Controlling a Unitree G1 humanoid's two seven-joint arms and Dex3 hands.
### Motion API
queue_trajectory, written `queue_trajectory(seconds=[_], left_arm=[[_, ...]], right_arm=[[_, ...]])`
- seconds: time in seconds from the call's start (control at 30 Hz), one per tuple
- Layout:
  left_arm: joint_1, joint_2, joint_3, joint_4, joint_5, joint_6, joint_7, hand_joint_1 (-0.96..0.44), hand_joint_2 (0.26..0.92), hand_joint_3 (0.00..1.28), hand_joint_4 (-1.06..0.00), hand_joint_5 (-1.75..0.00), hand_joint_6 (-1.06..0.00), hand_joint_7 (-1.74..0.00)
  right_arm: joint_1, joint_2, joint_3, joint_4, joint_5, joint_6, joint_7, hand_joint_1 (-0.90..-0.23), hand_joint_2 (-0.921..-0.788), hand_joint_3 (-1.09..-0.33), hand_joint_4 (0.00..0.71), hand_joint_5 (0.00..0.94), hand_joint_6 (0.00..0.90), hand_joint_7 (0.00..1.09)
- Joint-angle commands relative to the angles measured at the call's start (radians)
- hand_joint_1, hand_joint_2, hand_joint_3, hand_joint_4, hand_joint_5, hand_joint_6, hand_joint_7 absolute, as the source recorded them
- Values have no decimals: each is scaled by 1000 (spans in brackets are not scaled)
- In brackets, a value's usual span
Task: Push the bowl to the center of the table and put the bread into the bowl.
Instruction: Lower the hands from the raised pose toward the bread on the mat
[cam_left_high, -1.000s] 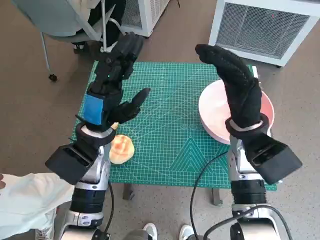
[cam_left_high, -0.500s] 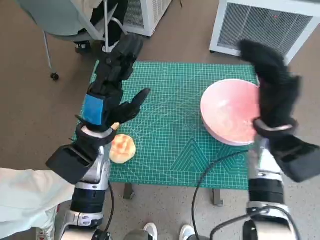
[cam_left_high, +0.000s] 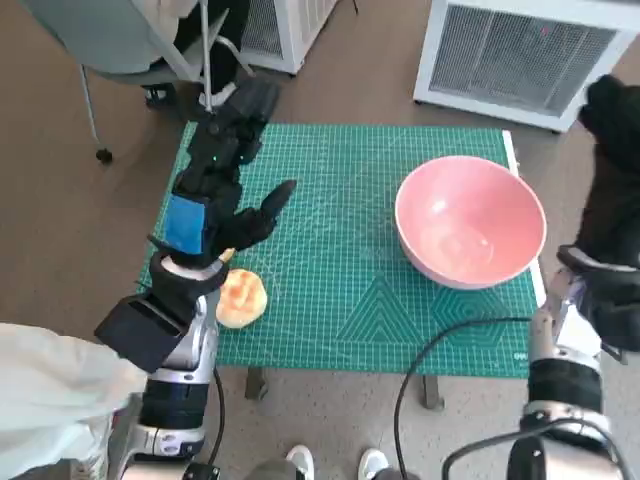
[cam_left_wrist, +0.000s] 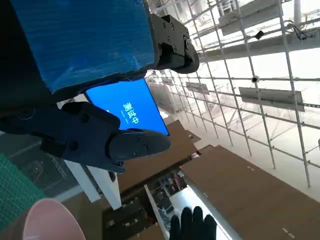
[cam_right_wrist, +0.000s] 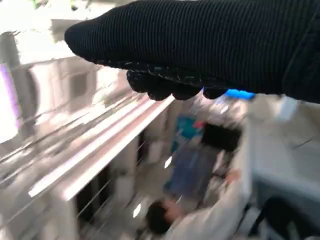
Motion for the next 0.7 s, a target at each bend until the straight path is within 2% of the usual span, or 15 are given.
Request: queue_trajectory(seconds=[0.03, 0.2, 0.33, 0.53, 0.63, 0.7], left_arm=[[18, 12, 8, 8, 5, -15, 4, -313, 921, 350, -339, 0, -231, -316], [20, 14, 7, 9, 1, -15, 1, -316, 921, 349, -334, 0, -232, -306], [22, 16, 6, 5, -2, -12, -1, -317, 921, 349, -332, 0, -236, -300], [21, 20, 7, 5, -4, -9, -3, -319, 921, 348, -332, 0, -242, -292], [19, 20, 8, 6, -8, -7, -4, -320, 921, 347, -332, 0, -244, -289], [18, 21, 7, 5, -10, -4, -5, -319, 921, 348, -332, 0, -246, -286]], right_arm=[[10, -32, -13, 112, -40, 20, -78, -505, -921, -839, 341, 17, -1, 740], [-5, -44, -18, 205, -29, 59, -101, -483, -921, -853, 344, 20, -1, 724], [-15, -47, -33, 273, 0, 107, -74, -489, -921, -850, 335, 16, -1, 710], [-28, -52, -34, 352, -7, 179, -73, -495, -921, -834, 311, 5, -1, 694], [-35, -45, -40, 380, 0, 223, -56, -481, -921, -830, 292, 2, -1, 674], [-38, -37, -45, 394, 6, 256, -47, -465, -921, -826, 255, 2, -1, 628]])
